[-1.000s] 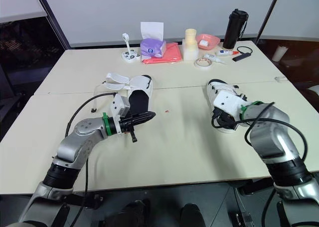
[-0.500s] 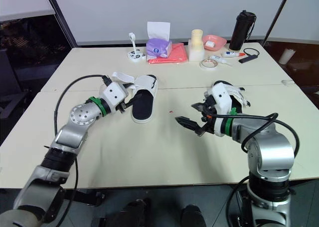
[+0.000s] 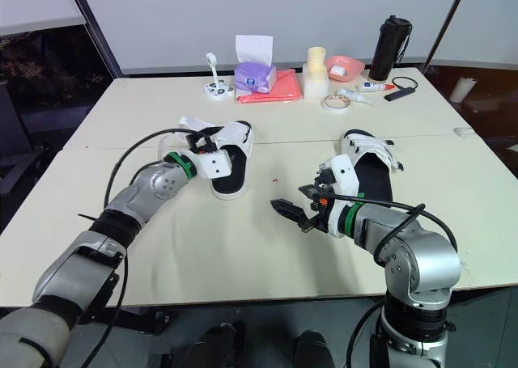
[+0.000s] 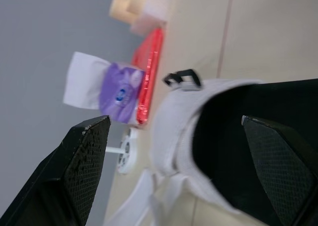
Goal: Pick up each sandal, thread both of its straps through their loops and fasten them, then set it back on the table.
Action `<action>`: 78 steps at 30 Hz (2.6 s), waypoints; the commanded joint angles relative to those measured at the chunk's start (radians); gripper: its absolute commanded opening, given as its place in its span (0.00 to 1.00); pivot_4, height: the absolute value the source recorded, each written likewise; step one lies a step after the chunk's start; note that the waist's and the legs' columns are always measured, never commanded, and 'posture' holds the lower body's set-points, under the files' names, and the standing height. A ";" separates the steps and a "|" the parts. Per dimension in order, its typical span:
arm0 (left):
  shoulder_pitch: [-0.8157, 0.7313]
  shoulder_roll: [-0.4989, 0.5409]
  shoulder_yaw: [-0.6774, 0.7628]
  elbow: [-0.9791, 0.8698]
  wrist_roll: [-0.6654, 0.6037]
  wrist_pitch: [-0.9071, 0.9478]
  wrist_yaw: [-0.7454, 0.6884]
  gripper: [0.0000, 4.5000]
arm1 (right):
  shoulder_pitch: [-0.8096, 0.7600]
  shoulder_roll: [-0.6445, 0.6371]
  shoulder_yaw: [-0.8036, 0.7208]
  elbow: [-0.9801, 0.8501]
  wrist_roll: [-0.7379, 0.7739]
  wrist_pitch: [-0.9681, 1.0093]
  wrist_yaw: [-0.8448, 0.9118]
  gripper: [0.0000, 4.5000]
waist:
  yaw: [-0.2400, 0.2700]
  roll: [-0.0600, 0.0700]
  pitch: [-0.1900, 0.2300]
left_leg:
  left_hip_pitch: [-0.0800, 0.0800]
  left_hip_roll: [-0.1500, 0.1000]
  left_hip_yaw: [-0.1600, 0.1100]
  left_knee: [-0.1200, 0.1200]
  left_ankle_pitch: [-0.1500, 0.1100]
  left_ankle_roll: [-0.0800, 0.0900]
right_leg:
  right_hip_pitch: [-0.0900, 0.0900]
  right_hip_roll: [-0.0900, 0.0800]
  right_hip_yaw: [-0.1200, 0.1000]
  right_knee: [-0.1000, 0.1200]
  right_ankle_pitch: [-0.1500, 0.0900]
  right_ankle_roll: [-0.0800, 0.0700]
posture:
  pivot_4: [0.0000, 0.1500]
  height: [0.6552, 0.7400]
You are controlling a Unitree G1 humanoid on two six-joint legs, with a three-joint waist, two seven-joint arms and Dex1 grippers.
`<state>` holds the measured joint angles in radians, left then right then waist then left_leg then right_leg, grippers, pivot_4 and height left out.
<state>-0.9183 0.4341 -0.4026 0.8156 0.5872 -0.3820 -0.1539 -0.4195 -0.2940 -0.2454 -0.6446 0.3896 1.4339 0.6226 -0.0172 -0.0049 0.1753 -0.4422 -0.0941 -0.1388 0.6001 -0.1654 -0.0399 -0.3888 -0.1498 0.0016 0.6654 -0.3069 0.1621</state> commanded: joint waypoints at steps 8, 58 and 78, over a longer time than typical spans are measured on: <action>-0.222 -0.125 -0.089 0.350 0.125 0.094 0.217 0.97 | -0.027 -0.017 0.000 -0.007 0.079 -0.016 -0.074 1.00 | 0.000 -0.001 0.000 | -0.001 0.000 0.000 0.001 0.000 0.000 | 0.000 0.000 -0.001 0.001 0.000 0.000 | 1.00 1.00; -0.347 0.084 -0.363 0.113 0.660 -1.128 0.454 0.01 | -0.029 -0.705 -0.089 0.283 0.255 -0.407 0.241 1.00 | 0.006 -0.005 0.002 | -0.007 -0.001 0.002 0.012 -0.002 0.004 | 0.000 -0.001 -0.002 0.000 0.000 0.001 | 1.00 1.00; -0.455 0.103 -0.735 0.238 0.868 -1.093 1.083 0.98 | -0.003 -0.690 -0.049 0.270 0.255 -0.442 0.193 1.00 | 0.005 -0.005 0.002 | -0.007 -0.001 0.002 0.013 -0.002 0.004 | 0.001 -0.001 -0.002 0.001 0.000 0.002 | 1.00 1.00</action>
<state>-1.3536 0.5123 -1.1484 1.0400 1.4889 -1.4319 0.9355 -0.4128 -0.9808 -0.2815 -0.3552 0.6428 1.0144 0.8195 -0.0117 -0.0103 0.1769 -0.4491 -0.0948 -0.1368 0.6126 -0.1678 -0.0364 -0.3880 -0.1512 -0.0001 0.6662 -0.3073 0.1637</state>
